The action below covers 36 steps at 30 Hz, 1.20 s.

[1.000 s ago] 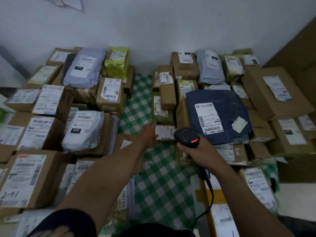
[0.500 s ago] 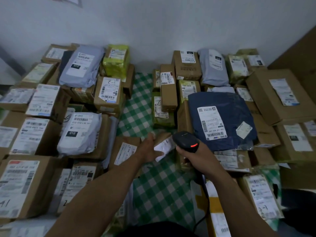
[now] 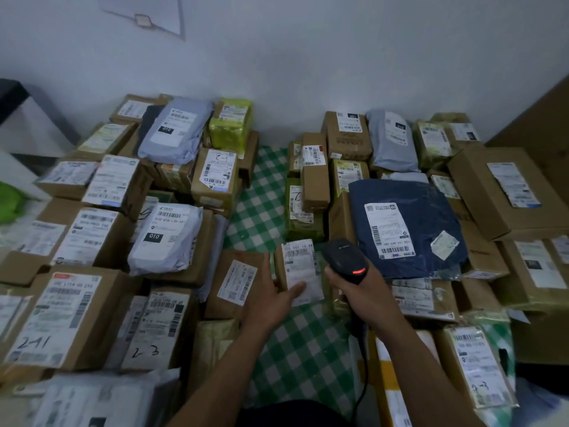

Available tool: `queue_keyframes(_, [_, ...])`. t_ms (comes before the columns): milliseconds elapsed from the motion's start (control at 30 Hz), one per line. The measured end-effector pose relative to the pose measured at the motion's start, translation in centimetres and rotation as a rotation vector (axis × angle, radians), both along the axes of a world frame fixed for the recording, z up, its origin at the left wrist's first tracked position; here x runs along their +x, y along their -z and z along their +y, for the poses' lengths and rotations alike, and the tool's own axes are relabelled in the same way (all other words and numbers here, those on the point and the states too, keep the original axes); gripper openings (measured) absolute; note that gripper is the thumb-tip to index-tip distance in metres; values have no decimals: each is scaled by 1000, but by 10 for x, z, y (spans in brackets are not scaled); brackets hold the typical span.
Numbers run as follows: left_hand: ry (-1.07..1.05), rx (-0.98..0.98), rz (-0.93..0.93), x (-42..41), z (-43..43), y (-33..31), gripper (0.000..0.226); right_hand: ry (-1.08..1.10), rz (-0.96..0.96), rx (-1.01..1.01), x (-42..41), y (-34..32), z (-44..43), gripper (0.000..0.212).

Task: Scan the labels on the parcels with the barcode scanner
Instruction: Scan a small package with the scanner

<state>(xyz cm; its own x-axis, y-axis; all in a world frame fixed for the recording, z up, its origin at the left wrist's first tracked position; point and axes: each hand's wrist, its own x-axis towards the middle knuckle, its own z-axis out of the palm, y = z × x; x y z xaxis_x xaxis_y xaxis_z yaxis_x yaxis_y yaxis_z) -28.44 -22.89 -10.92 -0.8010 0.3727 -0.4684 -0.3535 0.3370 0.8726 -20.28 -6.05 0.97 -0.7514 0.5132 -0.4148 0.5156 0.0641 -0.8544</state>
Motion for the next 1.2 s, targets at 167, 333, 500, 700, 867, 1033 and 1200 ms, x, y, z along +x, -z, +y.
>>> queue_keyframes(167, [-40,109,62,21,-4,-21,81,-59,52,-23,2,-6,-17,48])
queue_keyframes(333, [-82,171,81,1,-5,-27,108,-91,42,-4,7,-18,-20,51])
queue_keyframes(500, [-136,163,131,-23,2,-37,109,-150,31,-61,7,-35,-19,44])
queue_keyframes(700, [-100,151,147,-37,10,-32,110,-259,-14,-50,7,-53,-21,28])
queue_keyframes(867, [-90,151,132,-44,14,-28,115,-272,-24,-54,7,-57,-20,27])
queue_keyframes(1033, [-80,141,138,-45,14,-26,113,-296,-41,-64,6,-57,-19,25])
queue_keyframes(1200, [-81,125,135,-45,14,-26,108,-294,-43,-86,5,-58,-17,25])
